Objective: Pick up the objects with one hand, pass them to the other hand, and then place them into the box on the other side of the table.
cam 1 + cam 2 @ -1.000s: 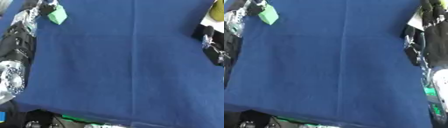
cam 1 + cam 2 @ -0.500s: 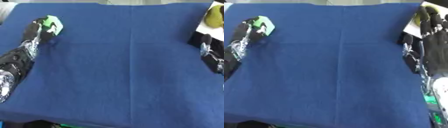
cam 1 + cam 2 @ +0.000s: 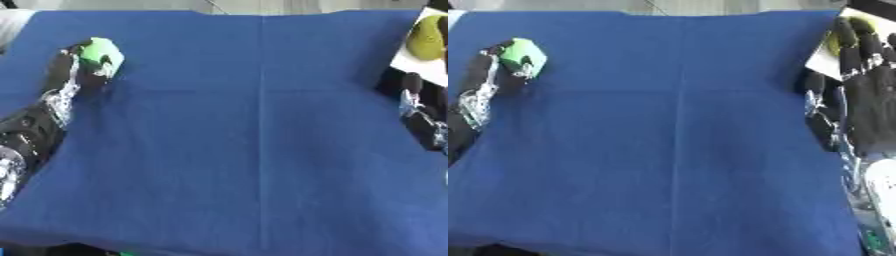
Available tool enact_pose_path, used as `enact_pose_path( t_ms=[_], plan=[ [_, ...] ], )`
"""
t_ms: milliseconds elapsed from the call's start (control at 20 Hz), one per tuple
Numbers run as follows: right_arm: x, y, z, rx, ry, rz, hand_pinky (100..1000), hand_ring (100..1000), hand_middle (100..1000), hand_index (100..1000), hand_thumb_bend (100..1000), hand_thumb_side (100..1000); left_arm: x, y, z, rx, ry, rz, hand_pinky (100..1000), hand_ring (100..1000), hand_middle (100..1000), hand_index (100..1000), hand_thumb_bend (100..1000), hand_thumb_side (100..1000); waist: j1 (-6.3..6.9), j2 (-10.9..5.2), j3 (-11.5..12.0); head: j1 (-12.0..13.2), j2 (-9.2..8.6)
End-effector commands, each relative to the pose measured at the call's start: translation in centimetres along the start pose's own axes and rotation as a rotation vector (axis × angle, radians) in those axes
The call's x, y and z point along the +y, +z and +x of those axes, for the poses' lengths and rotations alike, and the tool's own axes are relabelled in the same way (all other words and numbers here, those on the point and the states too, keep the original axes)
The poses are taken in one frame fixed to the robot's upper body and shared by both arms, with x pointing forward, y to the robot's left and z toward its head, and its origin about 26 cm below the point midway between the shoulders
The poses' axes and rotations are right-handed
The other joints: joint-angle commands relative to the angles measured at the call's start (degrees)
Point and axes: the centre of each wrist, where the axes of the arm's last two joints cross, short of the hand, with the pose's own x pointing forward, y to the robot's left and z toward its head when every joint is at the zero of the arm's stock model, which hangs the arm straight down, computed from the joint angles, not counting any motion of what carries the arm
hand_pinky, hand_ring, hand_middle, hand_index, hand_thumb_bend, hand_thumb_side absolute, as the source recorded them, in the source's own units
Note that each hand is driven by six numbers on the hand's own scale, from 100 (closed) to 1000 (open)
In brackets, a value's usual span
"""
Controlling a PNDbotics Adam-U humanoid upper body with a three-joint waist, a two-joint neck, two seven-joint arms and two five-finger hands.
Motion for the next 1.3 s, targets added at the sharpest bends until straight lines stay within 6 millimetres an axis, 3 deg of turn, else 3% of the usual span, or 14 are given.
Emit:
enact_pose_path(
  t_ms=[50,500,550,600,700,1050,1300],
  plan=[
    [-0.5,-0.4,-0.2,0.000,0.008,-0.021,907,695,886,979,100,150,-0.1,-0.8,1.4,-0.054,0.065,0.000,590,391,374,612,100,300,-0.30,-1.16,0.10,0.00,-0.05],
    [-0.2,-0.3,-0.5,-0.022,0.052,0.008,912,637,893,966,100,100,2.4,-3.9,5.0,-0.306,0.274,0.078,589,390,374,608,100,374,0.20,-3.10,1.88,-1.07,2.40],
    [-0.1,-0.3,-0.6,-0.026,0.060,0.015,913,627,895,964,100,111,2.6,-4.1,5.3,-0.334,0.290,0.084,589,391,374,608,100,441,0.31,-3.45,2.17,-1.40,2.79],
    [-0.1,-0.3,-0.7,-0.033,0.068,0.021,914,624,895,963,100,100,2.8,-4.2,5.5,-0.362,0.303,0.088,590,391,375,609,100,383,0.44,-3.79,2.46,-1.76,3.11],
    [0.0,-0.4,-0.8,-0.050,0.086,0.036,915,606,899,957,100,100,2.8,-4.2,6.0,-0.417,0.328,0.086,589,390,374,608,100,391,0.69,-4.45,3.11,-2.72,3.39],
    [0.1,-1.6,0.0,-0.206,0.137,0.122,925,554,916,940,100,104,-0.3,-3.4,9.5,-0.630,0.402,-0.030,593,392,376,609,100,400,1.48,-6.73,5.68,-6.21,3.48],
    [0.1,-2.5,1.2,-0.315,0.135,0.190,938,531,940,952,173,216,-2.8,-2.7,12.8,-0.791,0.447,-0.120,594,391,376,608,100,406,1.41,-7.65,6.99,-8.51,3.48]
  ],
)
